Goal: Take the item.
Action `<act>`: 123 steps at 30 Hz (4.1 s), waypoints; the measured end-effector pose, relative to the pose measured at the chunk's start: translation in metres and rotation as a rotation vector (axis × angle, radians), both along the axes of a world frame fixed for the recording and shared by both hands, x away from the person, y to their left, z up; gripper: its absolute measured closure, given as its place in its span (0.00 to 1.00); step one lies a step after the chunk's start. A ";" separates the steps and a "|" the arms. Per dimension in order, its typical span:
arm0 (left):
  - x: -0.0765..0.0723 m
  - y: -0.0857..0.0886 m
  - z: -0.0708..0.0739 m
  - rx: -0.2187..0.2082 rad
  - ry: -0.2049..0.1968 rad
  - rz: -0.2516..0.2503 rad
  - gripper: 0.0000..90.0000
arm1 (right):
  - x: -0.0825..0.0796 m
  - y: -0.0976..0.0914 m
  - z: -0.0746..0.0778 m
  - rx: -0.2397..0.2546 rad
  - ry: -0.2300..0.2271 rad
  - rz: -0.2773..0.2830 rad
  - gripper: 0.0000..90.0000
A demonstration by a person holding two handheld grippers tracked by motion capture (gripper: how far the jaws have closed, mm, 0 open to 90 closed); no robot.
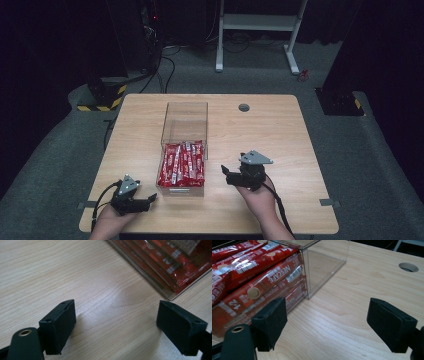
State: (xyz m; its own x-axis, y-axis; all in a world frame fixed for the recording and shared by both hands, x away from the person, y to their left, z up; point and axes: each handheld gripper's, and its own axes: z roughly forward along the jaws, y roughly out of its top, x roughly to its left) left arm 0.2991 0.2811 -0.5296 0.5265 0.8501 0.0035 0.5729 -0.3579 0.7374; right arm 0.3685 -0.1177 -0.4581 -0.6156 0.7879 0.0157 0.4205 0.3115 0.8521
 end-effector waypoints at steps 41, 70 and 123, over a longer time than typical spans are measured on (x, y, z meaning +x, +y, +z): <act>0.000 -0.001 0.000 -0.004 -0.001 0.007 0.18 | -0.008 0.042 0.022 0.047 -0.058 0.118 0.20; -0.001 -0.001 0.000 -0.007 -0.001 0.011 0.18 | -0.019 0.071 0.020 0.079 -0.045 0.217 0.19; -0.002 0.000 0.000 -0.006 -0.001 0.009 0.18 | -0.030 0.076 0.005 0.065 -0.047 0.183 1.00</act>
